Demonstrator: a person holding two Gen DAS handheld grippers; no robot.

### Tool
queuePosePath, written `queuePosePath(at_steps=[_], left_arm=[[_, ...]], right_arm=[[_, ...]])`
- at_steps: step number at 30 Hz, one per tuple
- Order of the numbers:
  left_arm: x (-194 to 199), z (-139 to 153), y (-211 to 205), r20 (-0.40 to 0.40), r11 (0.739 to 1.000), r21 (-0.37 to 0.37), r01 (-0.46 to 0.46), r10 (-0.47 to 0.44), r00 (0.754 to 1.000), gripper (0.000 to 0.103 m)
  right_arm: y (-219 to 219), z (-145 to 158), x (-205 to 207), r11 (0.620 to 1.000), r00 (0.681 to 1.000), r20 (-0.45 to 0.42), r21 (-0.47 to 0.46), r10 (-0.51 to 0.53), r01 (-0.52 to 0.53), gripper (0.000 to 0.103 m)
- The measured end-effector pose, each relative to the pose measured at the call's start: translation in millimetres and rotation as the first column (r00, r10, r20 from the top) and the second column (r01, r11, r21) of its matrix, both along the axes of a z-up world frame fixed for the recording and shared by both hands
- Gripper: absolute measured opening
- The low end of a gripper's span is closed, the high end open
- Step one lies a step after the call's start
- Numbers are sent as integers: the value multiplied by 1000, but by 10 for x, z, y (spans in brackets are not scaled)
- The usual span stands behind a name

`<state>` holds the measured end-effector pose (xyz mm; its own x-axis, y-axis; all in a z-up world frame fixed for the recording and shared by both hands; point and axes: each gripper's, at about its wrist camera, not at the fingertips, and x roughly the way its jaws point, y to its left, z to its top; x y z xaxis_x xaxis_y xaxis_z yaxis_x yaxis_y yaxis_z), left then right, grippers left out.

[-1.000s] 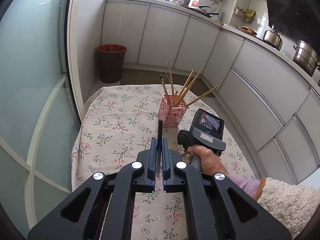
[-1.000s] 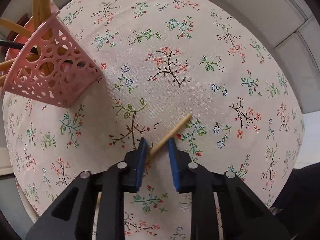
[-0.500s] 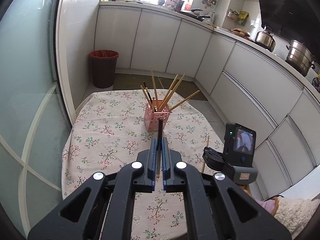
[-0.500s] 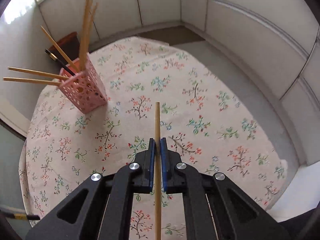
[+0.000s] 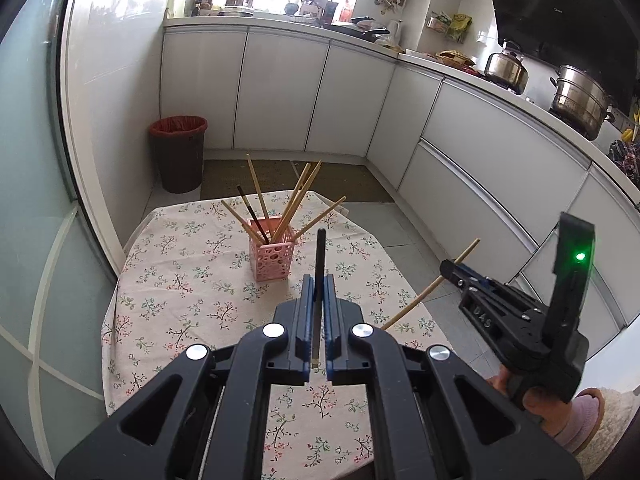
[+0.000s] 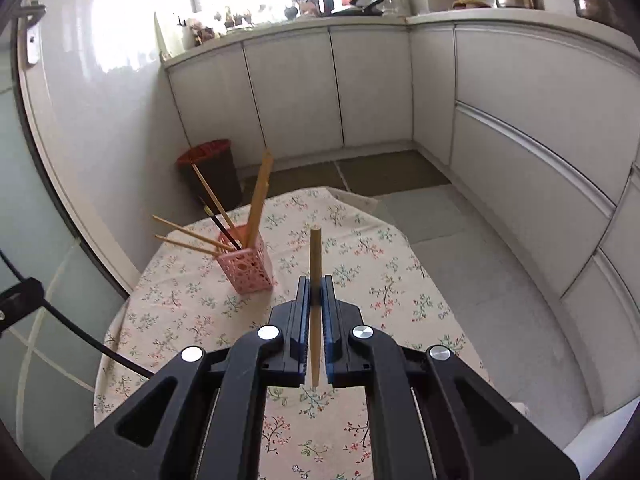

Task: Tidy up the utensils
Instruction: 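Carry both held chopsticks upright over the pink basket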

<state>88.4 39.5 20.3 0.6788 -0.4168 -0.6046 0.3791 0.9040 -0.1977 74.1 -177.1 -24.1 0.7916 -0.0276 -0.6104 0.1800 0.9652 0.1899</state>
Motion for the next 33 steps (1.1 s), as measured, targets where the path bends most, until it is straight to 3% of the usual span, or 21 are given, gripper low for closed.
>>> queuePosePath(at_steps=[4,11,21,27,33], left_arm=[[52,116,-92,25,1000,9,-7,6,1000,4],[301,357,-198,55,999,28,-22,21,998,4],[1007,568,-343,109,991,37,-129,124,986,4],[1573,309,-411,96,977,36,-209,205,974,4],[1988,-139,-486,45,970,51,-237,234,971,4]], right_arm=[[-80,293,-9,1000,998,55,-4,15,-15,6],[-137,732,182,999,996,74,-2,50,-50,6],[-52,1292,656,995,981,170,27,94,-100,6],[48,1204,990,991,973,198,35,117,-127,6],[121,863,1326,988,975,178,53,133,-145,6]])
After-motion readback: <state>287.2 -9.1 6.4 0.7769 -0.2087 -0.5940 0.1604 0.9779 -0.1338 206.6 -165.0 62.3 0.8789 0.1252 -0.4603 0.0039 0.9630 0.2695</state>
